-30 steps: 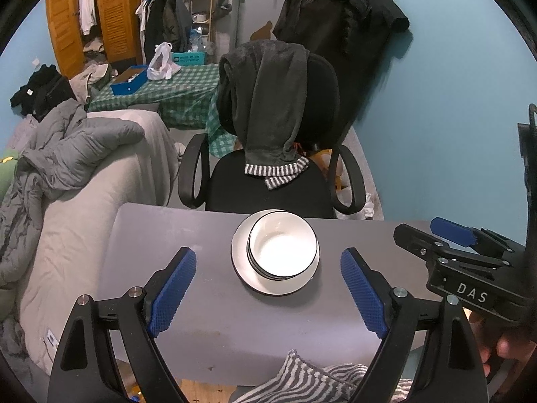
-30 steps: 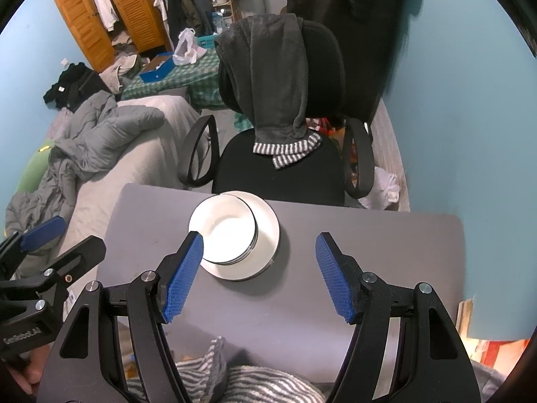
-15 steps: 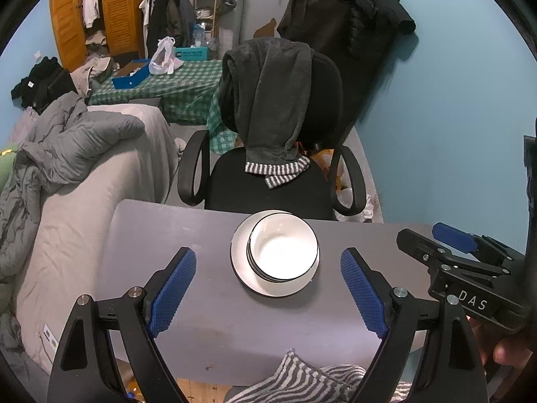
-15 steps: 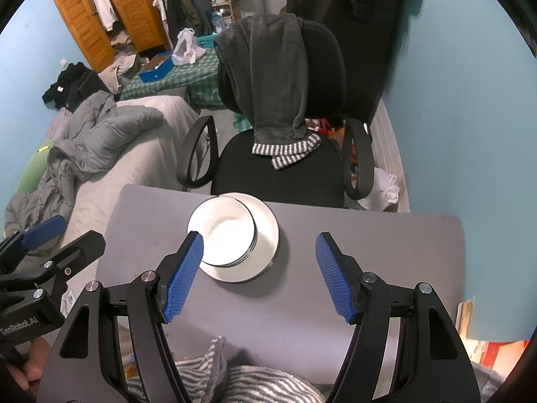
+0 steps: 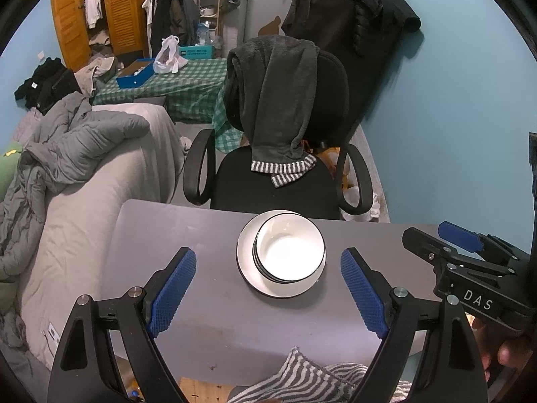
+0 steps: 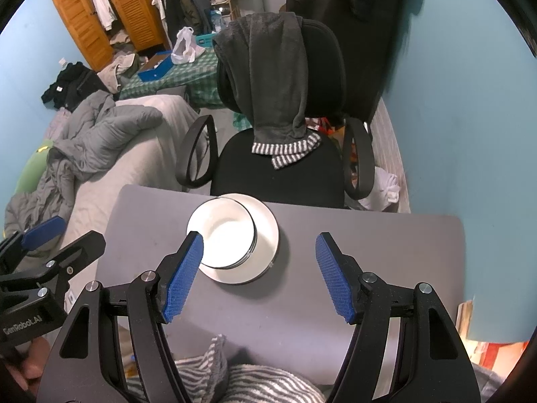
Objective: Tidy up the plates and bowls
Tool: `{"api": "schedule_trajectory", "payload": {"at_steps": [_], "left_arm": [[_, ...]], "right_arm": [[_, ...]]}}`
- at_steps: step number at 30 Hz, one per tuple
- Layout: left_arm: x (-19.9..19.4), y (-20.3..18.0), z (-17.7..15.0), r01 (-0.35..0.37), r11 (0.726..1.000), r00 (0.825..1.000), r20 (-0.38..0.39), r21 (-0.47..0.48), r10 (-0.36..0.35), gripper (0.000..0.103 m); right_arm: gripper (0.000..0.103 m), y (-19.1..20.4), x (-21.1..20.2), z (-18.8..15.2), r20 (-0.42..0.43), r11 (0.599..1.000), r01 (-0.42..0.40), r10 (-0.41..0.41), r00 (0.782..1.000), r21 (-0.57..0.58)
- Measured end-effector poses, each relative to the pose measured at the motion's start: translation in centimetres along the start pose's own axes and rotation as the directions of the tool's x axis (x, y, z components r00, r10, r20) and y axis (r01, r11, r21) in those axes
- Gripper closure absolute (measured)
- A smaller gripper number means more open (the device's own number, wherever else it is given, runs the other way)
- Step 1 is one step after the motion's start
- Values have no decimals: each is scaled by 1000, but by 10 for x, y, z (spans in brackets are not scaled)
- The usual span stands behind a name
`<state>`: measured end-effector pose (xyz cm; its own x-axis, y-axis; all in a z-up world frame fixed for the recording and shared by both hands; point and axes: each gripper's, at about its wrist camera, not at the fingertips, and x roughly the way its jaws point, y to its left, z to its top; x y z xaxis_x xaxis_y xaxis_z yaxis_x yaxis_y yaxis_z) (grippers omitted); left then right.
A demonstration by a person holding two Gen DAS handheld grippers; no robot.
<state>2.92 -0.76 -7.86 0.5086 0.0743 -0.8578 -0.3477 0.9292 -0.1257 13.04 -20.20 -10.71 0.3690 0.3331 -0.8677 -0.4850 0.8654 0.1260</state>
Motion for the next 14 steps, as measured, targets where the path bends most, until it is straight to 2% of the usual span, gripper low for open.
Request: {"api": "schedule_trajectory", "payload": {"at_steps": [14], "left_arm": [[-2, 6, 0, 10, 1000, 1000, -4, -3, -10, 14]], "right_arm": [[34, -2, 6, 2, -13, 1000, 0, 0, 1000, 1]]}}
